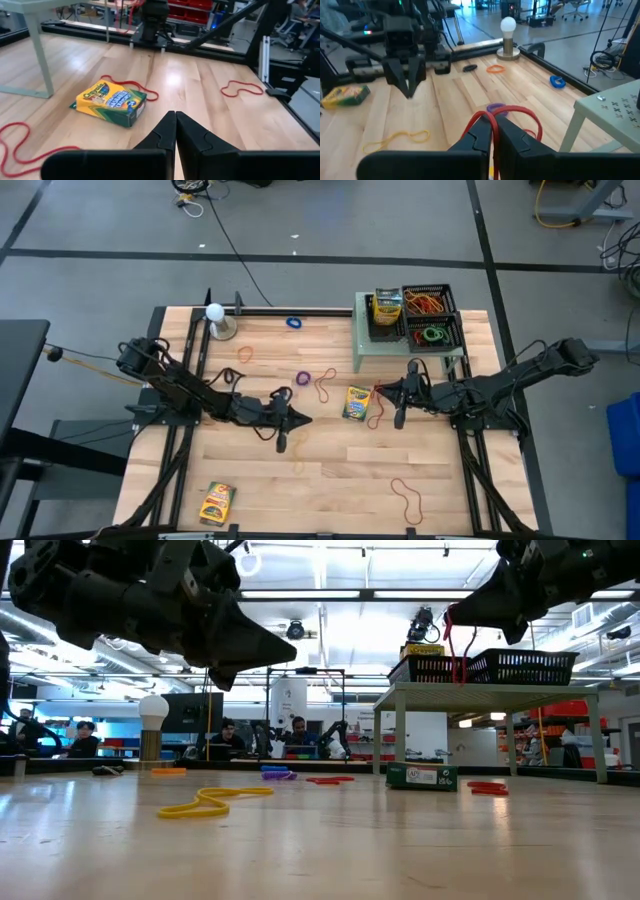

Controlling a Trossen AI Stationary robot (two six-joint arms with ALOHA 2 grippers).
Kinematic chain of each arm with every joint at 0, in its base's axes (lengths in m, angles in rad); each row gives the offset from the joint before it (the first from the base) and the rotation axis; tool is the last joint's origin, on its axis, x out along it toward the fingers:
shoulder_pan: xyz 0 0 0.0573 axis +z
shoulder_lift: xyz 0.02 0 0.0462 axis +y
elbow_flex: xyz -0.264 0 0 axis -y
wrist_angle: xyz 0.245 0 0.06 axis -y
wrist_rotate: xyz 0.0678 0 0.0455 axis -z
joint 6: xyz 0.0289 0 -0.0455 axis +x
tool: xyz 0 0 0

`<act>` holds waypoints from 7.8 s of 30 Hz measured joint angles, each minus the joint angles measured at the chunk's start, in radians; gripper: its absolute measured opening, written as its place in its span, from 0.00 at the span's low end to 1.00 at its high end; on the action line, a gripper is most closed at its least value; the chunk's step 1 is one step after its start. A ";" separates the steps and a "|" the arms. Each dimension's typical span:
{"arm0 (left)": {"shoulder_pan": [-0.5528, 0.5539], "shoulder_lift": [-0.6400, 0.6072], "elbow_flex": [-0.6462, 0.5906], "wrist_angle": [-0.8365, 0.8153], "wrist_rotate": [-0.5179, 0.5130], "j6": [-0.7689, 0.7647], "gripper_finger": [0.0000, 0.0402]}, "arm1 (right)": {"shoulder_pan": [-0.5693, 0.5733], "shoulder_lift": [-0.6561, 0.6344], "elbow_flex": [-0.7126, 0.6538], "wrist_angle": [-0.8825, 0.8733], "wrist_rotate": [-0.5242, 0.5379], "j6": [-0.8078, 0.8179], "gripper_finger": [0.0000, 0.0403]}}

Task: Pick & Place Office Desk Supplies
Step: Put the red rubber band into the top right black bin on the shelf, then put the violet spring keychain into the bottom right black bin on the shelf

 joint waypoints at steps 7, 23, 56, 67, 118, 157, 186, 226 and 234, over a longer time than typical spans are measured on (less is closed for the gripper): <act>-0.042 -0.045 0.000 -0.027 -0.016 -0.027 0.03 | -0.002 0.000 0.000 0.116 0.001 -0.089 0.06; -0.051 -0.249 -0.068 -0.053 -0.122 0.060 0.03 | -0.032 -0.003 0.129 -0.003 0.006 -0.105 0.03; 0.002 -0.235 0.008 -0.017 -0.505 -0.140 0.03 | -0.852 0.006 0.710 -1.006 0.082 -0.198 0.01; 0.007 -0.235 0.008 -0.017 -0.483 -0.143 0.04 | -0.928 0.006 0.710 -0.973 -0.009 -0.211 0.01; 0.007 -0.235 0.008 -0.017 -0.479 -0.143 0.04 | -1.205 0.289 0.748 -1.019 -0.176 -0.119 0.54; 0.007 -0.235 0.008 -0.017 -0.479 -0.143 0.04 | -1.207 0.177 0.649 -0.824 -0.203 0.384 0.62; 0.007 -0.235 0.008 -0.017 -0.479 -0.143 0.04 | -1.246 0.174 0.635 -0.730 -0.369 0.724 0.71; 0.143 -0.235 0.008 0.035 -0.295 -0.235 0.04 | 0.051 -0.020 0.224 -0.495 0.315 0.078 0.01; 0.168 -0.236 0.008 -0.043 -0.194 -0.172 0.03 | 0.108 -0.020 0.146 -0.422 0.323 0.113 0.04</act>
